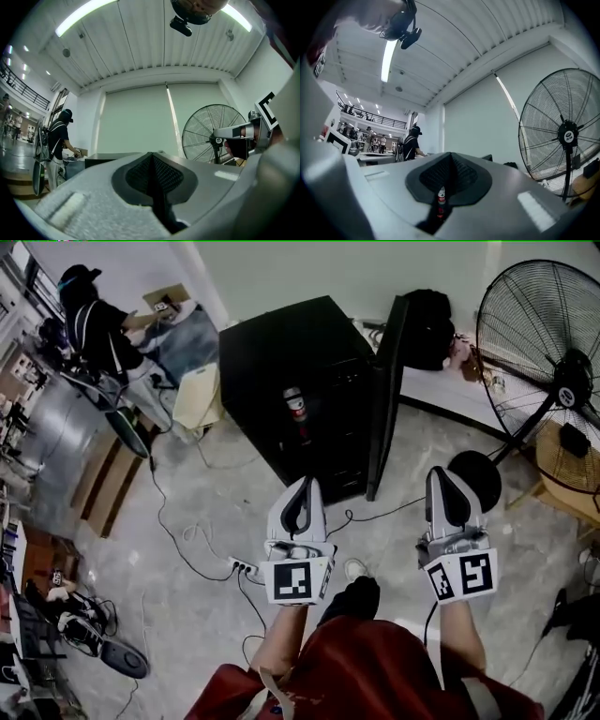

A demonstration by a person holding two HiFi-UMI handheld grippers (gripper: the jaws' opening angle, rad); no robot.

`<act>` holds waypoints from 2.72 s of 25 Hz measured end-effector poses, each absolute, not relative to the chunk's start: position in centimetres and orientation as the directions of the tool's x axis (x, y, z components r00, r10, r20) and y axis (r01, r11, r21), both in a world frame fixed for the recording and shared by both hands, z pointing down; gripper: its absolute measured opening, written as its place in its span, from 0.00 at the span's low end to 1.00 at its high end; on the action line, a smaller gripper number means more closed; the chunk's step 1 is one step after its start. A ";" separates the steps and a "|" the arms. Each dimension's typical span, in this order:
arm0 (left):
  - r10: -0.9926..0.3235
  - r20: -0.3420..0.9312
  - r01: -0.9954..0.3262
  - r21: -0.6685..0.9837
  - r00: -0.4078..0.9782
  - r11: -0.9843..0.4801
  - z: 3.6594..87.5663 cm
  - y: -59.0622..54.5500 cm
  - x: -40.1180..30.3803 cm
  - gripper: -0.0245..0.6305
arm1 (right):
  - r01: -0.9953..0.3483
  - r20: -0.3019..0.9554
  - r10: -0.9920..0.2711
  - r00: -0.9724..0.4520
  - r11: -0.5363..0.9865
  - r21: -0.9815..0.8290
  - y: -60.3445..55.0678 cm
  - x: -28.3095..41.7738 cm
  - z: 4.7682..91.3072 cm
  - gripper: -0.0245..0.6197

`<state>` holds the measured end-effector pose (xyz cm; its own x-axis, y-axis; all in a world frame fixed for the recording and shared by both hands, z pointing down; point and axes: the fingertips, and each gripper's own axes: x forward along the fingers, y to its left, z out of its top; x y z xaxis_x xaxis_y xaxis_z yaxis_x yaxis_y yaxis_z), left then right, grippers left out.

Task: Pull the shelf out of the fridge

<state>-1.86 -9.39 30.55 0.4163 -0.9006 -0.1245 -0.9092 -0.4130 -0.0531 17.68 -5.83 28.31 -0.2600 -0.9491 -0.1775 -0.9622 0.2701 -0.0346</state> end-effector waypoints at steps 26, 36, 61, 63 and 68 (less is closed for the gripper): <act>-0.967 -0.062 -0.969 -0.055 0.245 -0.242 35.6 -25.9 -7.2 0.03 | -0.895 -0.146 -0.886 -0.441 0.447 -0.009 -24.2 10.0 31.1 0.04; -0.974 -0.028 -0.972 -0.076 0.227 -0.224 37.3 -28.6 -6.6 0.03 | -0.864 -0.151 -0.857 -0.493 0.502 -0.029 -27.3 9.4 31.9 0.04; -0.991 -0.014 -0.608 0.788 0.136 -0.094 50.9 -39.5 -4.8 0.24 | -0.843 -0.086 -0.840 -0.536 0.537 0.012 -28.4 11.8 33.2 0.04; -0.992 -0.018 -0.518 0.852 0.121 -0.079 52.0 -40.6 -4.7 0.28 | -0.842 -0.080 -0.839 -0.539 0.539 0.014 -28.5 11.9 33.3 0.04; -0.998 -0.024 -0.375 0.926 0.050 -0.041 54.2 -43.1 -5.7 0.34 | -0.838 -0.064 -0.836 -0.546 0.545 0.025 -28.9 12.3 33.6 0.04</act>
